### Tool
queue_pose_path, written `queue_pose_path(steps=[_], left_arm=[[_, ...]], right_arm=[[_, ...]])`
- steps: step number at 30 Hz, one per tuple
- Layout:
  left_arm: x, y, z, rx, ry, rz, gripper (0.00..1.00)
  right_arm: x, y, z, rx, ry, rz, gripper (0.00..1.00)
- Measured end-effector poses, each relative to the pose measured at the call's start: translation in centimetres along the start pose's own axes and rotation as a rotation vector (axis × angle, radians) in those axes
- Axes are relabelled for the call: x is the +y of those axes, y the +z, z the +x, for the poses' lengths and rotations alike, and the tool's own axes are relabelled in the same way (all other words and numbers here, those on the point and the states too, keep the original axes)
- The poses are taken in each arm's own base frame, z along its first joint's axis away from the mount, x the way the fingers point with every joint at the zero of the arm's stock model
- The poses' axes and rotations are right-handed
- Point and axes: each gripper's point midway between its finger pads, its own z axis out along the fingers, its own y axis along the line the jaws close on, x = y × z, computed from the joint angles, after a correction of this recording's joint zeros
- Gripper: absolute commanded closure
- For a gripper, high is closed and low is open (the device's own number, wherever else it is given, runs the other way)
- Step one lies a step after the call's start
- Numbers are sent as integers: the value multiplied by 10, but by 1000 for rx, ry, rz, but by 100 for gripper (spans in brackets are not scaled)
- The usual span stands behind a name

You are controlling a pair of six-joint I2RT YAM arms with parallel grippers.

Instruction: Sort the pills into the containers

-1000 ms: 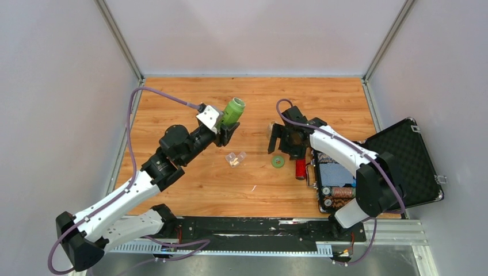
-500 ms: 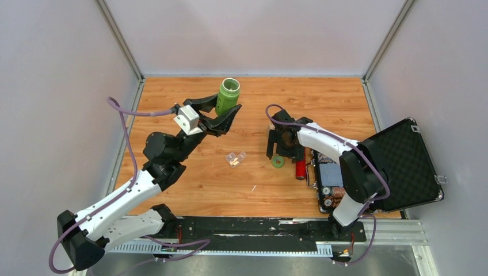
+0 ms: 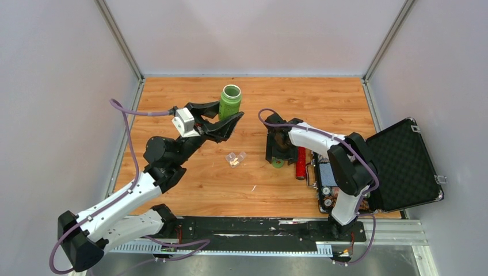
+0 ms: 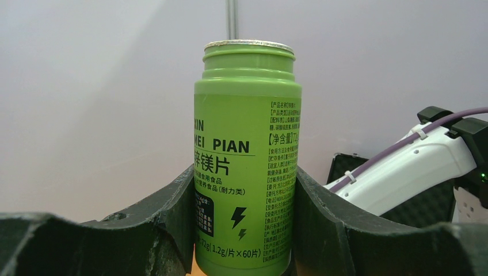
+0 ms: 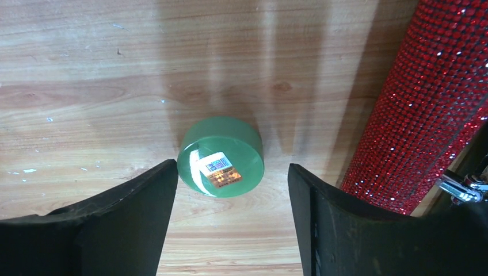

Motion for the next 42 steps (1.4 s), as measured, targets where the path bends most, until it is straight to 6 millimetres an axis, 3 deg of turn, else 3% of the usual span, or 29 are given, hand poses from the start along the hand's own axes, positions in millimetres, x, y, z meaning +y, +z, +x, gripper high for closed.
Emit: queue_pose_path(steps=[8, 13, 18, 21, 23, 28, 34, 38, 42], left_arm=[[-2, -9, 5, 28, -11, -1, 100], [-2, -14, 13, 54, -19, -2, 100], [-3, -19, 22, 84, -34, -6, 100], [-3, -21, 26, 101, -45, -7, 100], [-3, -23, 29, 115, -50, -8, 100], [-6, -32, 42, 158, -59, -2, 100], [-12, -41, 61, 229, -66, 31, 100], [-17, -45, 69, 264, -59, 65, 100], [-22, -46, 78, 295, -62, 97, 100]], right_arm=[[0, 5, 1, -2, -11, 19, 43], [-1, 7, 1, -5, -14, 28, 58], [0, 6, 0, -13, -16, 23, 60], [2, -5, -5, -36, -22, 0, 59], [4, -23, -10, -74, -26, -38, 59], [8, -98, -27, -230, -15, -207, 57], [-12, -185, -36, -427, 6, -382, 55], [-19, -221, -31, -479, -31, -462, 53], [-4, -258, -27, -492, -130, -586, 53]])
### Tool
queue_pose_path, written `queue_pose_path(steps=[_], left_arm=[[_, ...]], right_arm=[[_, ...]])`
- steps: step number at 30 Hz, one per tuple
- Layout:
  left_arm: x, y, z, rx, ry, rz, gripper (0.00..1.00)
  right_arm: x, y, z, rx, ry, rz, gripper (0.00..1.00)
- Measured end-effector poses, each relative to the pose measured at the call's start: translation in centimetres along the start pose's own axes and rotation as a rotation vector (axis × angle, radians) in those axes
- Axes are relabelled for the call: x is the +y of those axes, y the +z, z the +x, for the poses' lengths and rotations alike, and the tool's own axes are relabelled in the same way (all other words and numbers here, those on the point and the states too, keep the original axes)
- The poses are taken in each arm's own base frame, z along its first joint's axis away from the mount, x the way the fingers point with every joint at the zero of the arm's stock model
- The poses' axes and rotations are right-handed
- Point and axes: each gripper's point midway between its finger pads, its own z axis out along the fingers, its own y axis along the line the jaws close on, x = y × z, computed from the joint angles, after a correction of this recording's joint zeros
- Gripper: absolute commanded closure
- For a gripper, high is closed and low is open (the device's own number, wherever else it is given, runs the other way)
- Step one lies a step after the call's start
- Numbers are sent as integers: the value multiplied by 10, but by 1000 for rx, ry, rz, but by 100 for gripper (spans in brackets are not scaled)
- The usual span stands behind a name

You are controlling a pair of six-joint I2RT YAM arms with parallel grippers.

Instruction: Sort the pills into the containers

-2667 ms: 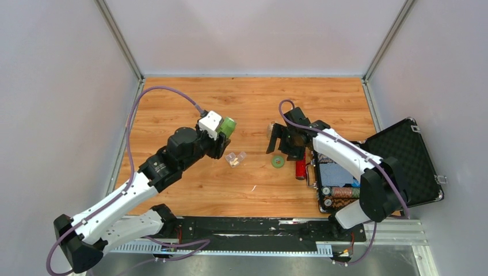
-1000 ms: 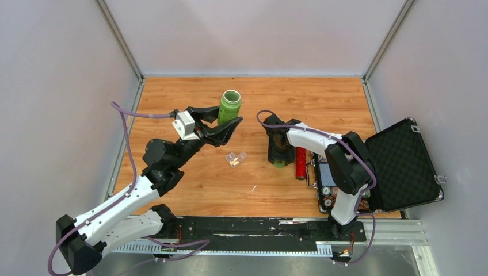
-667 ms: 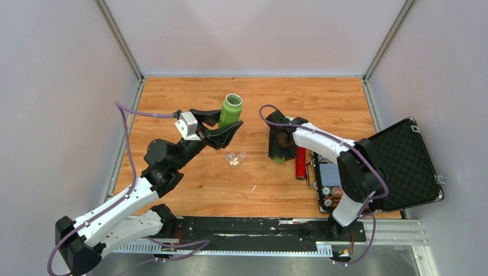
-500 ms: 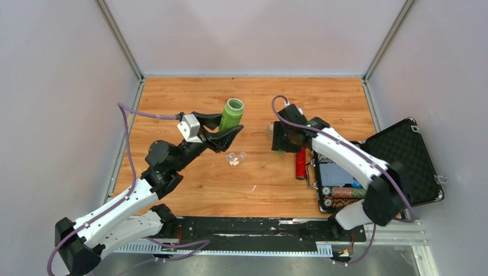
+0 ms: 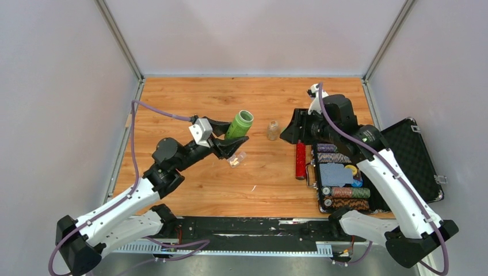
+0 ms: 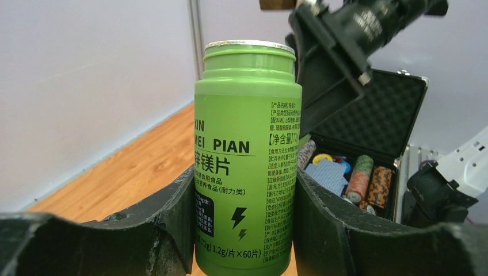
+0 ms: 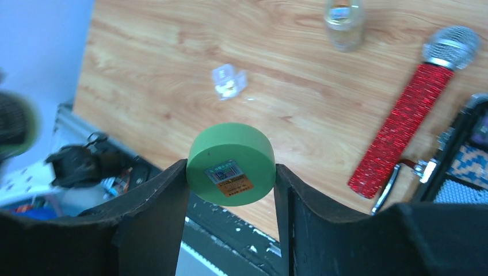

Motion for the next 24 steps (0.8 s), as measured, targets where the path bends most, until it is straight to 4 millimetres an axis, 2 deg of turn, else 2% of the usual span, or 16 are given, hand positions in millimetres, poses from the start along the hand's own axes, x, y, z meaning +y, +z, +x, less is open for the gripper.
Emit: queue_pose_path(steps=[5, 13, 19, 24], left_arm=[[-3, 4, 20, 58, -11, 30, 100], [-1, 5, 49, 154, -1, 35, 100], [-9, 7, 60, 207, 9, 97, 100], [-20, 6, 62, 237, 29, 176, 100]], right_arm=[[40, -21, -4, 36, -69, -201, 55], [87, -49, 15, 149, -129, -510, 55], [101, -60, 18, 174, -143, -609, 55], [100, -51, 12, 159, -136, -584, 55]])
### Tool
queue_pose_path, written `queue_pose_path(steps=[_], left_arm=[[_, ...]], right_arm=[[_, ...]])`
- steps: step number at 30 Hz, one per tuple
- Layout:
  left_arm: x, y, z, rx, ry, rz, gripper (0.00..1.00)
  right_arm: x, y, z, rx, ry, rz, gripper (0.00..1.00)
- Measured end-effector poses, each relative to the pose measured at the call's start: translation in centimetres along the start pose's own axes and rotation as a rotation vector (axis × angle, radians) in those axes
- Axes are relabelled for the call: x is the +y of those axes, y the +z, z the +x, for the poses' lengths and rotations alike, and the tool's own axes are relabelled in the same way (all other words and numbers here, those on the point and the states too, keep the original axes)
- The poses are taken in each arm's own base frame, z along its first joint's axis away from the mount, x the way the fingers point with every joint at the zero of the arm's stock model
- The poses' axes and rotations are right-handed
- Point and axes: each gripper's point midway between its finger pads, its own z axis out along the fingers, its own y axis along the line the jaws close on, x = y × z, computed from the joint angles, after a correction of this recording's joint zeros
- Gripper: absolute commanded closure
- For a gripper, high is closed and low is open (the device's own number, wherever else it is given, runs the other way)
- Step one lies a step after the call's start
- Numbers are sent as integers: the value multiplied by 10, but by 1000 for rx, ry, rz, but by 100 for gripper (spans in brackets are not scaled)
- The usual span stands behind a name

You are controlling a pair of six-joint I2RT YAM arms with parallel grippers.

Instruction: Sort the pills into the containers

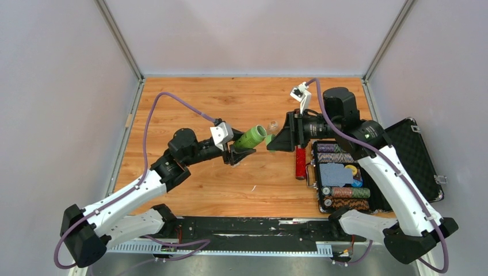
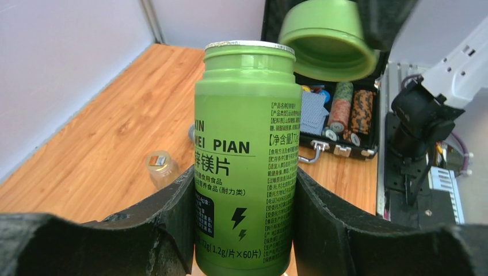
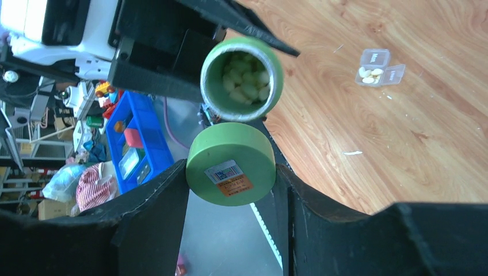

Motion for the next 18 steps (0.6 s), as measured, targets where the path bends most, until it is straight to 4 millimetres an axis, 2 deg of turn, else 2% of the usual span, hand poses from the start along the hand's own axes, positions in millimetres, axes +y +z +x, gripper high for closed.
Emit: queue_pose_path(steps=[4, 10, 18], left_arm=[[-6, -2, 5, 35, 24, 40, 100], [-15, -4, 6, 74, 49, 103, 100], [-21, -6, 5, 99, 95, 156, 100]], right_arm=[[-6, 5, -5, -9, 13, 18, 53], [-2, 6, -12, -32, -4, -3, 53], [-5, 14, -8, 8, -6, -21, 52]])
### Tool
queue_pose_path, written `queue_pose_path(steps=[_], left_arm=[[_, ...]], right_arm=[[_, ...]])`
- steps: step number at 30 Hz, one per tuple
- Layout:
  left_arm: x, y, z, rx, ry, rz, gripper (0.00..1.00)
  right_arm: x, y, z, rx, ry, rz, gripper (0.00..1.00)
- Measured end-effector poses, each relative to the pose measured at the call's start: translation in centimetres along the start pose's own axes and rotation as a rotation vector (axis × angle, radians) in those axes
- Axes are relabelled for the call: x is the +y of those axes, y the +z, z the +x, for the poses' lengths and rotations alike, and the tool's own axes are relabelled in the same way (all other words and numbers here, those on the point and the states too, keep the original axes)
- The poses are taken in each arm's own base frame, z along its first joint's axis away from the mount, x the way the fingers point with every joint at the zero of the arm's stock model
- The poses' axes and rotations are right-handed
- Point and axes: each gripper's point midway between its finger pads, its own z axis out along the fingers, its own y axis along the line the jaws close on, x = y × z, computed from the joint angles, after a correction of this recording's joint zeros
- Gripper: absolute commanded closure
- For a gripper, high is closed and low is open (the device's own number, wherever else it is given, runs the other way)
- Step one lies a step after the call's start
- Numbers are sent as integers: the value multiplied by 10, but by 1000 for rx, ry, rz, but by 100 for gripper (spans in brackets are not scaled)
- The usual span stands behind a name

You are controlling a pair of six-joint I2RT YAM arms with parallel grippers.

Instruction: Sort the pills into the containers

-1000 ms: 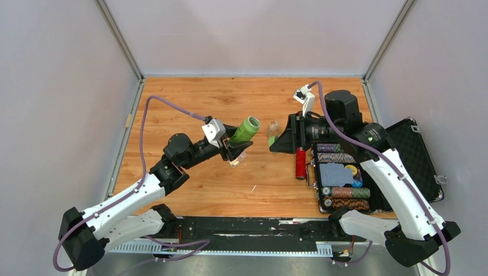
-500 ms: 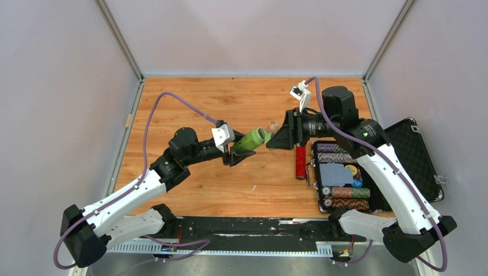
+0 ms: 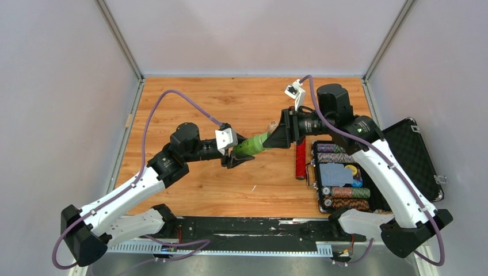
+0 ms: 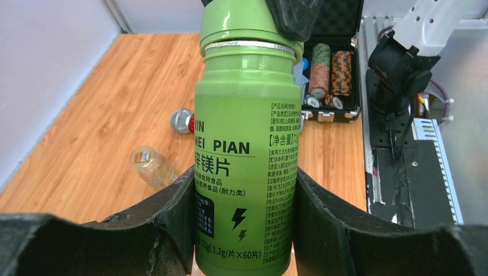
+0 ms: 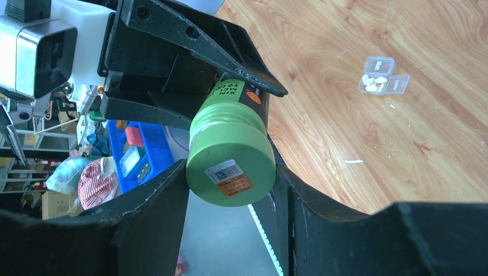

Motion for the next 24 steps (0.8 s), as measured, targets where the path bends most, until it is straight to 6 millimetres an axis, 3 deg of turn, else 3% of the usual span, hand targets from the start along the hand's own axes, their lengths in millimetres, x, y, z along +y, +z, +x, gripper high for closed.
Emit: queue_pose_path(steps=[12, 24], left_arm=[[-2, 6, 10, 62, -18, 51, 100], [-15, 6, 28, 124, -82, 124, 100]], right_arm=[[-6, 6, 7, 57, -22, 20, 52], [-15, 15, 27, 135, -96, 55, 55]])
